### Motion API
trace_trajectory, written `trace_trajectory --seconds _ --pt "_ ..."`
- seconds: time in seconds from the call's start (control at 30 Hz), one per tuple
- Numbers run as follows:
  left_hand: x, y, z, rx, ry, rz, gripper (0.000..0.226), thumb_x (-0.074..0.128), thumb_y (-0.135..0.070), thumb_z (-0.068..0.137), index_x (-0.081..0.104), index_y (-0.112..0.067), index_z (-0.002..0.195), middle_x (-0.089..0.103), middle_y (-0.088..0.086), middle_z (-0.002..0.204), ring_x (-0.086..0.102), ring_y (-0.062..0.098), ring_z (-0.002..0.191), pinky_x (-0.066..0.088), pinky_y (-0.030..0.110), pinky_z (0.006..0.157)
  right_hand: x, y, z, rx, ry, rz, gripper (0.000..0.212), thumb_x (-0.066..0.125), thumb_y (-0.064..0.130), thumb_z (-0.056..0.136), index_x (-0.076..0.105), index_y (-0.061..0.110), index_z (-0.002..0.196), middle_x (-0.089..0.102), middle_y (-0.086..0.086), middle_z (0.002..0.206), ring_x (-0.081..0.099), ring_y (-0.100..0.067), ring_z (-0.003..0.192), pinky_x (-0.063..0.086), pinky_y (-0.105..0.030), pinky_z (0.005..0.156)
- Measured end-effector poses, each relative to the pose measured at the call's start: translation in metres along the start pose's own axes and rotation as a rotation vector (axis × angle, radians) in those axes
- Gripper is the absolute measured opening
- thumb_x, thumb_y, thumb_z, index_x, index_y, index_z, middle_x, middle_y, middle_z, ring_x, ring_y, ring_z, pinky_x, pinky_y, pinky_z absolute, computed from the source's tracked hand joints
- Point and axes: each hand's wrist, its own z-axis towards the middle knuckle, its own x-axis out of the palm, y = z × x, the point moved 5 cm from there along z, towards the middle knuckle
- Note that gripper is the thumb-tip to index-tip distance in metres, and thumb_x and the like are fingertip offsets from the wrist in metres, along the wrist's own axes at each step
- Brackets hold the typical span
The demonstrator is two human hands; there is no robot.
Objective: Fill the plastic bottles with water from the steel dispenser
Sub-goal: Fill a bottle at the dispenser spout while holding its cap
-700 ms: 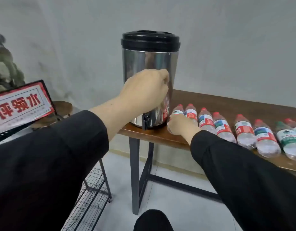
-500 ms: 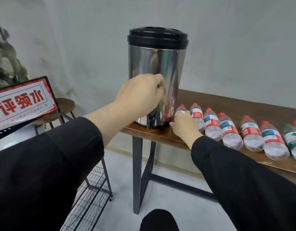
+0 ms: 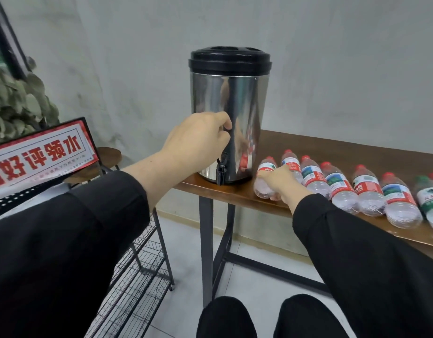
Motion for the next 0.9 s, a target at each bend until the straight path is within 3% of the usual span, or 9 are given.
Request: trace_trajectory --seconds 0.07,0.17,0.27,0.4,0.47,0.57,0.7,0.77,0.9 --pt "-0.002 -0.008 -0.008 -0.009 -0.017 -0.013 0.034 0.041 -0.019 0.102 0.064 -0.025 0.126 0.063 -0.006 0.102 0.053 0.016 0.075 0.044 0.031 0.068 -0.006 -0.007 -0.005 -0.02 -0.026 0.151 0.085 0.059 0.057 0.091 0.019 0.02 0.157 0.053 -0.009 0.131 0.061 -0.024 0.095 0.054 -0.03 0.068" --pt "0.003 -0.018 -0.02 -0.032 -0.035 -0.101 0.029 0.043 -0.021 0.102 0.066 -0.026 0.119 0.065 -0.008 0.093 0.056 0.009 0.07 0.047 0.031 0.064 -0.016 -0.016 -0.011 -0.108 -0.091 0.399 0.09 0.066 0.059 0.079 0.023 0.03 0.153 0.051 -0.005 0.134 0.058 -0.025 0.109 0.059 -0.043 0.089" --pt "0.017 -0.025 -0.025 -0.115 -0.048 -0.287 0.022 0.048 -0.033 0.104 0.065 -0.029 0.119 0.07 -0.008 0.102 0.065 0.012 0.086 0.056 0.033 0.074 -0.026 -0.016 -0.033 -0.263 -0.079 0.633 0.098 0.078 0.048 0.075 0.019 0.041 0.153 0.049 0.002 0.138 0.057 -0.02 0.117 0.055 -0.046 0.097" --pt "0.046 -0.041 -0.018 -0.292 0.056 -0.625 0.077 0.059 -0.059 0.096 0.03 -0.027 0.159 0.05 -0.002 0.154 0.055 0.019 0.132 0.048 0.035 0.104 -0.03 -0.012 -0.091 -0.566 0.017 0.62 0.1 0.079 0.02 0.086 0.012 0.038 0.158 0.045 0.013 0.14 0.054 -0.003 0.12 0.051 -0.019 0.091" --pt "0.064 -0.053 -0.009 -0.347 0.134 -0.815 0.097 0.067 -0.065 0.088 0.015 -0.03 0.163 0.048 0.0 0.155 0.057 0.02 0.128 0.048 0.036 0.104 -0.023 -0.014 -0.113 -0.696 0.11 0.572 0.103 0.08 0.011 0.084 0.014 0.04 0.156 0.046 0.018 0.139 0.053 0.005 0.119 0.05 -0.007 0.083" --pt "0.08 -0.051 0.005 -0.335 0.055 -0.897 0.095 0.079 -0.06 0.077 0.032 -0.032 0.154 0.064 -0.006 0.133 0.066 0.017 0.115 0.053 0.044 0.102 -0.019 -0.014 -0.128 -0.836 0.239 0.428 0.096 0.08 0.014 0.084 0.02 0.059 0.143 0.049 0.02 0.14 0.055 0.006 0.122 0.051 -0.013 0.091" --pt "0.094 -0.032 0.013 -0.275 0.034 -0.785 0.069 0.079 -0.048 0.085 0.043 -0.031 0.141 0.065 -0.009 0.124 0.064 0.015 0.11 0.053 0.041 0.1 -0.063 0.0 -0.102 -0.759 0.01 0.498 0.025 0.054 0.029 0.103 0.057 0.032 0.128 0.064 0.004 0.102 0.064 -0.017 0.089 0.061 -0.036 0.072" --pt "0.106 -0.024 0.007 -0.226 0.122 -0.771 0.069 0.078 -0.048 0.085 0.041 -0.034 0.142 0.061 -0.014 0.129 0.062 0.01 0.112 0.053 0.033 0.098 -0.085 0.018 -0.09 -0.677 -0.023 0.537 0.03 0.044 0.045 0.105 0.061 0.026 0.12 0.057 -0.007 0.076 0.051 -0.025 0.066 0.049 -0.039 0.056" --pt "0.125 -0.007 -0.021 -0.21 0.183 -0.726 0.074 0.08 -0.048 0.083 0.04 -0.04 0.144 0.054 -0.024 0.136 0.051 0.001 0.121 0.039 0.015 0.091 -0.089 0.07 -0.085 -0.731 -0.003 0.066 0.06 0.044 0.062 0.099 0.054 0.008 0.074 0.042 0.0 0.055 0.036 -0.013 0.049 0.034 -0.027 0.054"
